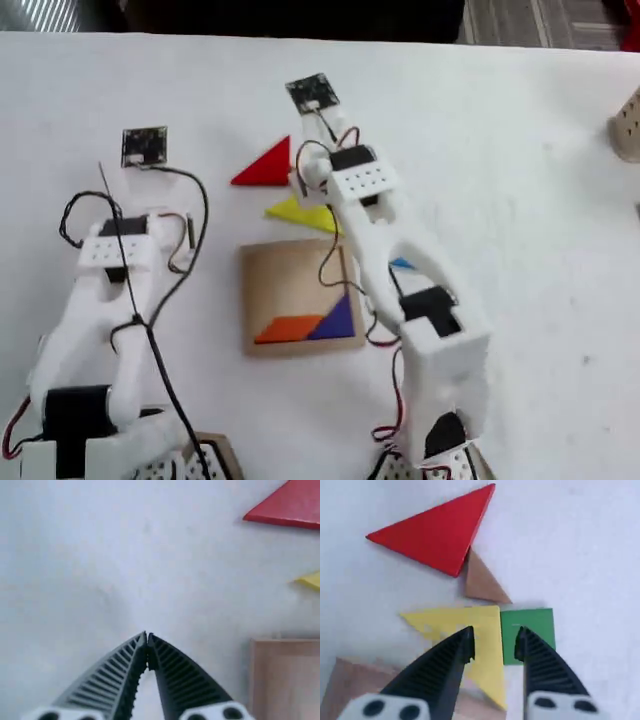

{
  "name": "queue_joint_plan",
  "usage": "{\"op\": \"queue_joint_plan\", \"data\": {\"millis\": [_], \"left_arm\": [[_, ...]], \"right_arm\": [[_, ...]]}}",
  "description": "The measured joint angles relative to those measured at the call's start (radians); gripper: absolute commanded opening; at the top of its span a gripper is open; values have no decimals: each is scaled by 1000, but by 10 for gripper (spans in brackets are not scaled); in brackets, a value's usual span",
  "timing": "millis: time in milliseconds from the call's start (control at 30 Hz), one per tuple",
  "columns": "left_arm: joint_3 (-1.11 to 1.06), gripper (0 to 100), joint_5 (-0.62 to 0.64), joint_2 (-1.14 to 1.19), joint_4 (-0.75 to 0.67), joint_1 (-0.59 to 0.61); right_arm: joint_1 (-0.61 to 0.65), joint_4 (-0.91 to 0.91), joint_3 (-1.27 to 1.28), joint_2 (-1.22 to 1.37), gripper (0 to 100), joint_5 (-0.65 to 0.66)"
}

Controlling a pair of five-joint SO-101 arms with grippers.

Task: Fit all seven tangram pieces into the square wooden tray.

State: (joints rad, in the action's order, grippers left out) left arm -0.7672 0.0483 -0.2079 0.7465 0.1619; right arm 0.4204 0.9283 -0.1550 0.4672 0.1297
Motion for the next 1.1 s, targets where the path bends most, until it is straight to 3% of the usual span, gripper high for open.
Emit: {"op": "queue_joint_plan", "data": {"millis": [633,900,1100], "left_arm": [[0,23,0,0,0,0],[0,23,0,0,0,0],[0,23,0,0,0,0]], "right_arm": [[25,199,-479,353,142,493],[34,276,-591,428,282,537],[68,272,-661,496,261,537]]}}
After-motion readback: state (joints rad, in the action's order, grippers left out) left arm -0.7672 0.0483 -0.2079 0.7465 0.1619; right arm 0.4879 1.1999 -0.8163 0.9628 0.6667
